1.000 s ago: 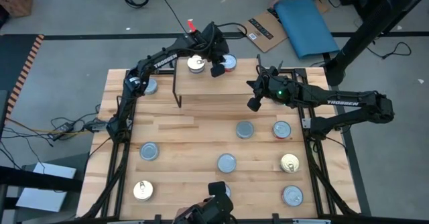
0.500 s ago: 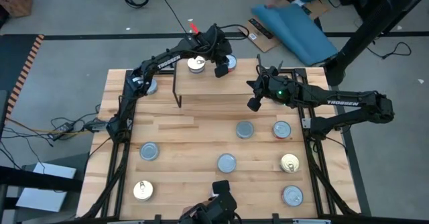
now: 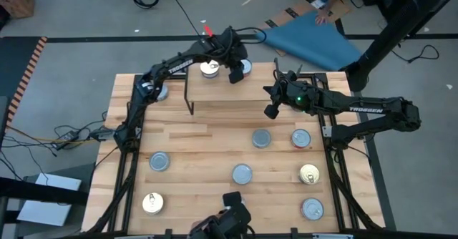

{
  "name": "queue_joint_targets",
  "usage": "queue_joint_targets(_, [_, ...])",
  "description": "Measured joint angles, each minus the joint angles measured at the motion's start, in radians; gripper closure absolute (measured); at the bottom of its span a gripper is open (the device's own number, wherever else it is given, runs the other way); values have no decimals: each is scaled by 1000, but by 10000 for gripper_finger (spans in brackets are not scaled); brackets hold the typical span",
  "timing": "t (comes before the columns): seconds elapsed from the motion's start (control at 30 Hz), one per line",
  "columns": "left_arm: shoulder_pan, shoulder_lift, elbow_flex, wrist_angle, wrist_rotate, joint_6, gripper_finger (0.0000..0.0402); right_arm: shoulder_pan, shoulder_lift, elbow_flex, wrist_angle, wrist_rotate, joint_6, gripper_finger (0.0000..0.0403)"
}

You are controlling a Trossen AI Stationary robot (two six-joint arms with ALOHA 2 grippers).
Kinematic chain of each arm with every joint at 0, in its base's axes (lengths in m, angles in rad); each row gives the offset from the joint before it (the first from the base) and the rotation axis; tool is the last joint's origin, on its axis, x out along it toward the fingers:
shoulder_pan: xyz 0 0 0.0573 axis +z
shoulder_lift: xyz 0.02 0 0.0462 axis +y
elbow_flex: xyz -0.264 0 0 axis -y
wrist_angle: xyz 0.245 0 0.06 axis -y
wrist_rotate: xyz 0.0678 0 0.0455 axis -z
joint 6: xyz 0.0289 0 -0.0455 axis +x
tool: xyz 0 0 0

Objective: Stack canned seafood by type on shelf
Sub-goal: Adjust the tuna cans on the shelf

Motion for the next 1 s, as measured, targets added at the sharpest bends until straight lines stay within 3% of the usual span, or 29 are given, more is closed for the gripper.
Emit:
queue_joint_targets(0.67, [5,-30,-2,-81,-98,-14,401,-1,0,0,-2,0,-20,398])
queue_joint_targets(1.0, [12,-114,0,-155,-145,-18,401,0,0,0,-6,0,-21,396])
